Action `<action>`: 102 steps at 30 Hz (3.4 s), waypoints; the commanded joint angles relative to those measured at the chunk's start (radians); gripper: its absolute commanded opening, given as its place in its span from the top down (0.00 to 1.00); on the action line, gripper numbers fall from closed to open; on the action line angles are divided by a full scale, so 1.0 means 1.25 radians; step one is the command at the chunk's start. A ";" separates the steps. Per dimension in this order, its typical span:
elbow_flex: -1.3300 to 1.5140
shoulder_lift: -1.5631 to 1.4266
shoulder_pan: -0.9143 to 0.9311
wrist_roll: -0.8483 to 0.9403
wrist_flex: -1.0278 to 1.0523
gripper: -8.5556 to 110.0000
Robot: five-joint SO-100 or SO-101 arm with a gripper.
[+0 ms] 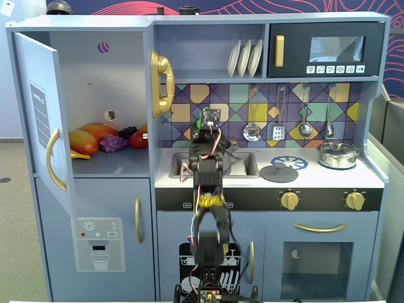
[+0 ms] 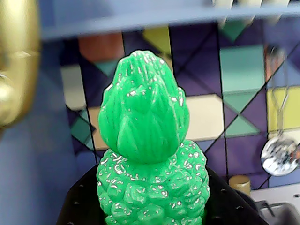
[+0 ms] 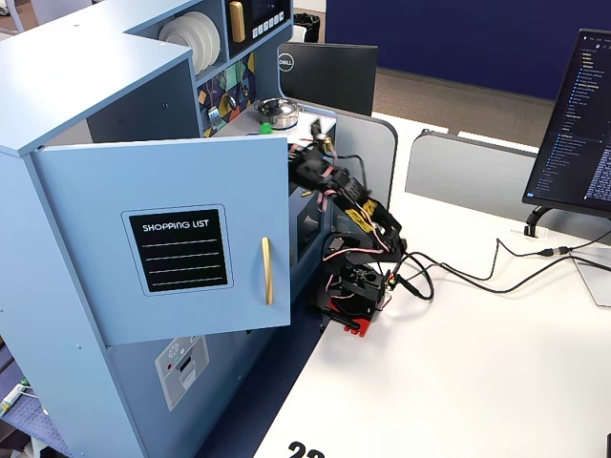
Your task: Pick up the green pineapple from the left cabinet and place it in the gray recipient
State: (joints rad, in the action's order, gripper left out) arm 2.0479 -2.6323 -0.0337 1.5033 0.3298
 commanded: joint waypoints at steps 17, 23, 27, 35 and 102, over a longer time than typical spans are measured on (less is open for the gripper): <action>-0.185 0.493 0.053 0.071 -0.319 0.93; -0.174 0.480 0.071 0.081 -0.243 0.87; -0.209 0.460 0.070 0.071 -0.179 0.69; -0.323 0.266 0.060 0.043 0.162 0.67; 0.763 -0.437 0.044 0.006 0.960 0.89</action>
State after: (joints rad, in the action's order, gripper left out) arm 3.0081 -3.1830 0.0061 1.5248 1.3530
